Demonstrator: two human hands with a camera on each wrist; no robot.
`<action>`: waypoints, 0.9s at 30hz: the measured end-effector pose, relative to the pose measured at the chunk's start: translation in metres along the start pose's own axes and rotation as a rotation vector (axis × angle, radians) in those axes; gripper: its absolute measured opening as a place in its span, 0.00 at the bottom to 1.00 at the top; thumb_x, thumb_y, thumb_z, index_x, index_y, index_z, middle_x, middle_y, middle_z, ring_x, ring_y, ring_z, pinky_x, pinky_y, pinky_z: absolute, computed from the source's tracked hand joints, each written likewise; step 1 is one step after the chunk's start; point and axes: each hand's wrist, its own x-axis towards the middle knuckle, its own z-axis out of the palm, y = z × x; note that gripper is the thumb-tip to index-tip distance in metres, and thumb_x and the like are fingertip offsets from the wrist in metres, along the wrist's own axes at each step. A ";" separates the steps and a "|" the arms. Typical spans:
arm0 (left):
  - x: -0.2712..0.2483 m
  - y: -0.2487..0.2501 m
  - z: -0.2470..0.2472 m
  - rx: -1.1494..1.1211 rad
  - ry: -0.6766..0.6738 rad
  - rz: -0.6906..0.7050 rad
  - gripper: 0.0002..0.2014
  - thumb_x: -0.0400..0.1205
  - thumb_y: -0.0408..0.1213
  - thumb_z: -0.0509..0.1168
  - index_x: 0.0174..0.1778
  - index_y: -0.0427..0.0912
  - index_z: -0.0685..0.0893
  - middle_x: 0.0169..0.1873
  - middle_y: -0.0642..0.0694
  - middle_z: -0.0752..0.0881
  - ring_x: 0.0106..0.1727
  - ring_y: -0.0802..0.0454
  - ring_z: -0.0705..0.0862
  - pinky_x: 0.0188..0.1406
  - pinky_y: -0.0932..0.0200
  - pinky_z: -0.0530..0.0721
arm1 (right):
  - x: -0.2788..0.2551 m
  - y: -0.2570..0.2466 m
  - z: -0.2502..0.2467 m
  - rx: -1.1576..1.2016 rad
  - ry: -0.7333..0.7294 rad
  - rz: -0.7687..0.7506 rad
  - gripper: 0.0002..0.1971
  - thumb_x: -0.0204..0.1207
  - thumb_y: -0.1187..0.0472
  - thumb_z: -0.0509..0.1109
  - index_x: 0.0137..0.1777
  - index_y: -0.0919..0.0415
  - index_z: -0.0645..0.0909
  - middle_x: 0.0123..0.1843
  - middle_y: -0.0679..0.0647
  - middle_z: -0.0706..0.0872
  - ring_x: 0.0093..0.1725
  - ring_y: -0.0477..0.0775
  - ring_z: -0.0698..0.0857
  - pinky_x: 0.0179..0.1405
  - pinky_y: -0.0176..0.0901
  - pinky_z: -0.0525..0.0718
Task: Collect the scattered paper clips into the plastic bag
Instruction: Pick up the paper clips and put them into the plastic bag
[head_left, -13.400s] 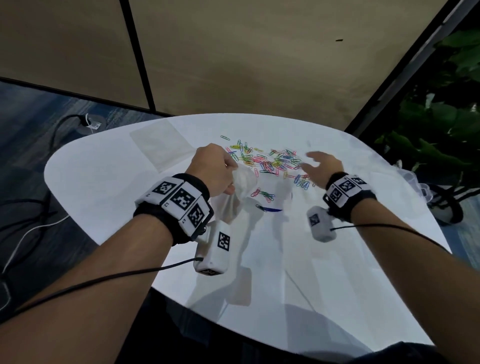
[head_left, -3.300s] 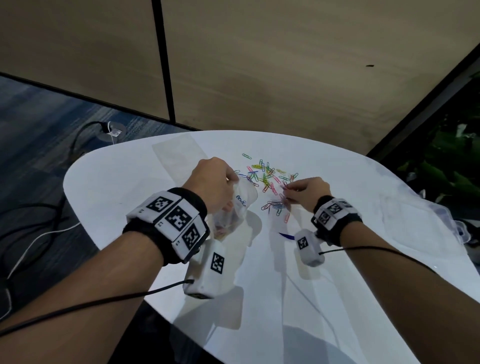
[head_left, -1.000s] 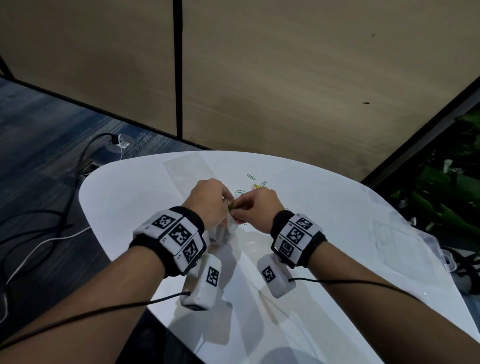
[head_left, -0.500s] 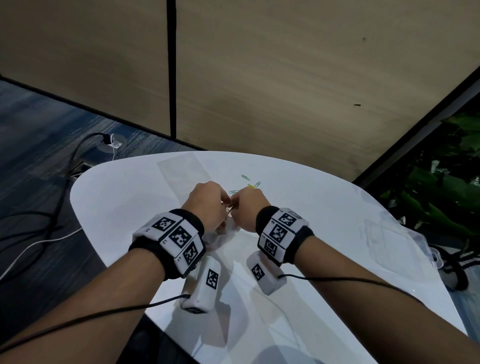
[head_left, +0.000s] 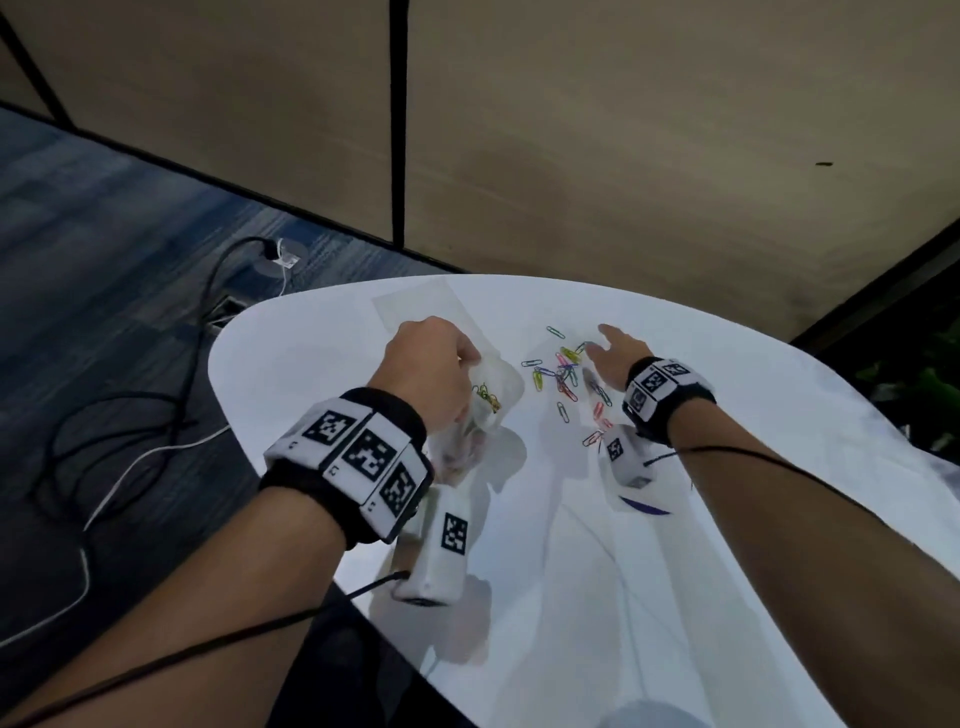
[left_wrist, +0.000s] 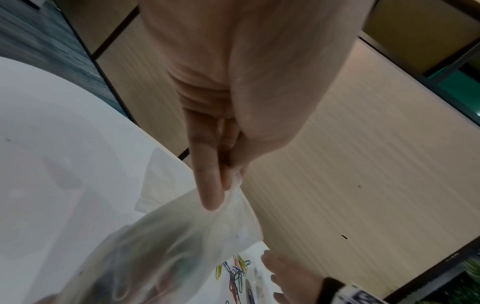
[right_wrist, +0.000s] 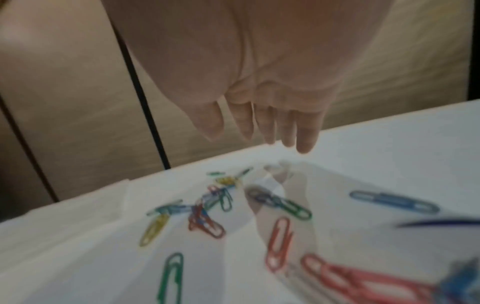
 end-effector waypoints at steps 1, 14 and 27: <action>0.002 0.000 0.001 -0.003 0.001 -0.003 0.14 0.83 0.26 0.62 0.55 0.43 0.91 0.52 0.34 0.89 0.48 0.36 0.92 0.56 0.45 0.91 | 0.011 -0.004 0.008 0.021 0.002 -0.001 0.29 0.87 0.49 0.54 0.86 0.57 0.56 0.86 0.56 0.60 0.83 0.61 0.63 0.81 0.50 0.61; 0.008 0.001 0.002 0.017 -0.017 0.011 0.14 0.83 0.25 0.63 0.58 0.42 0.90 0.53 0.35 0.90 0.51 0.37 0.92 0.58 0.45 0.91 | -0.021 -0.022 0.072 -0.389 -0.008 -0.497 0.27 0.87 0.56 0.49 0.86 0.53 0.49 0.88 0.56 0.47 0.86 0.62 0.52 0.82 0.62 0.61; 0.008 0.001 0.005 0.021 -0.030 0.010 0.13 0.83 0.26 0.64 0.57 0.41 0.91 0.52 0.34 0.90 0.52 0.35 0.91 0.57 0.44 0.91 | -0.042 0.007 0.033 -0.223 0.120 -0.342 0.10 0.75 0.67 0.68 0.48 0.58 0.92 0.47 0.55 0.92 0.50 0.57 0.88 0.52 0.38 0.84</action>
